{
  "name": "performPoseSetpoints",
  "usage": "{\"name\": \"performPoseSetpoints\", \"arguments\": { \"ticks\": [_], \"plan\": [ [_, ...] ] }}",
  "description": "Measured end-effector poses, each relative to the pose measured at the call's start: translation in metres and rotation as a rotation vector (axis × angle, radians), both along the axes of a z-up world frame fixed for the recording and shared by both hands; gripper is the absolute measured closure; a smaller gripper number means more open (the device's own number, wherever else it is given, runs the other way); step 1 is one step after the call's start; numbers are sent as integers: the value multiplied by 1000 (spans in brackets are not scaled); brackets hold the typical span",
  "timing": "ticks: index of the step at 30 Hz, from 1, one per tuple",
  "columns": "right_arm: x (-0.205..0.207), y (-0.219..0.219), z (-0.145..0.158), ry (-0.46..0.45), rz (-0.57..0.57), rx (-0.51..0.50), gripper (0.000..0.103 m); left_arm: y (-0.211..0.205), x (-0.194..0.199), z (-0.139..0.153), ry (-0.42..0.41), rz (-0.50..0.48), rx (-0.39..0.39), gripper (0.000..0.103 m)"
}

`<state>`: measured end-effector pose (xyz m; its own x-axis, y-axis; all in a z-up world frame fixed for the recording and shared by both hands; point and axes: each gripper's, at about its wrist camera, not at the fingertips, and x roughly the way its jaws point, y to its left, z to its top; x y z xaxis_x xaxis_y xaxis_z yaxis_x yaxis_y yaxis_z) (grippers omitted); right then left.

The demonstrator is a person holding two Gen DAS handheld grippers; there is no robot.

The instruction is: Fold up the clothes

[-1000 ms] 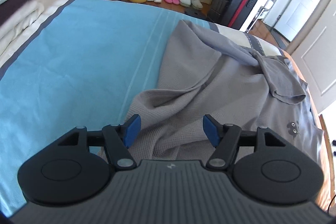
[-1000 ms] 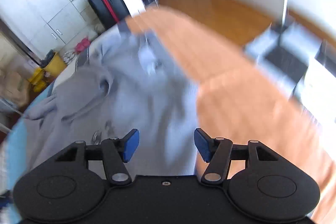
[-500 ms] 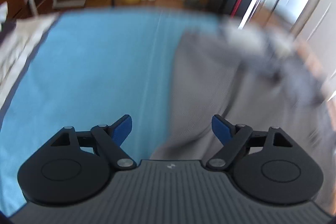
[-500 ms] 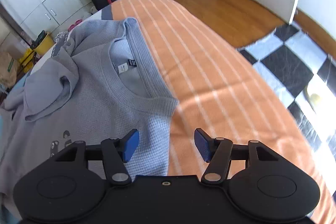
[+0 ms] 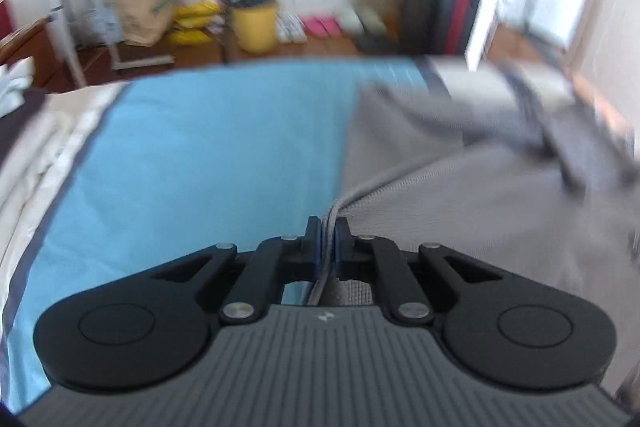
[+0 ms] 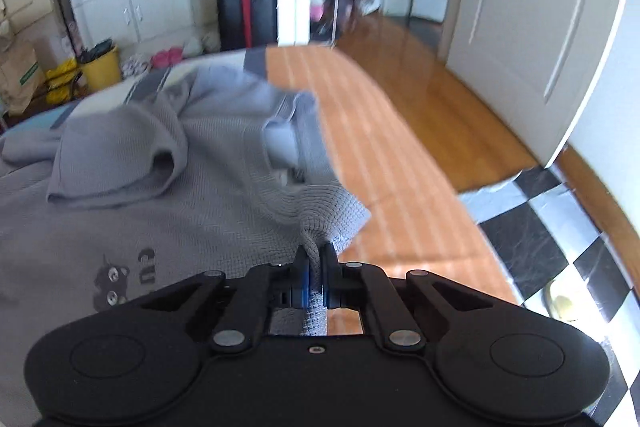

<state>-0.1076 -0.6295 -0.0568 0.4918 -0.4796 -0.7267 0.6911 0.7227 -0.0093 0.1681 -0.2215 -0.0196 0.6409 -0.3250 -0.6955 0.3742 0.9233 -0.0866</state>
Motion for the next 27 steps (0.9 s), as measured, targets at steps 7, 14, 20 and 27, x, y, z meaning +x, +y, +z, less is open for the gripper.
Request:
{"name": "performPoseSetpoints", "arguments": {
  "ticks": [7, 14, 20, 27],
  "plan": [
    [7, -9, -16, 117, -158, 25, 94, 32, 27, -21, 128, 167, -82, 100],
    [-4, 22, 11, 132, -185, -250, 79, 44, -7, -18, 306, 1, -286, 83],
    [30, 120, 31, -182, 340, 109, 75, 7, -46, -19, 285, -189, -238, 82],
    [100, 264, 34, -155, 872, -152, 61, -9, -60, -49, 376, -223, -119, 85]
  ]
}}
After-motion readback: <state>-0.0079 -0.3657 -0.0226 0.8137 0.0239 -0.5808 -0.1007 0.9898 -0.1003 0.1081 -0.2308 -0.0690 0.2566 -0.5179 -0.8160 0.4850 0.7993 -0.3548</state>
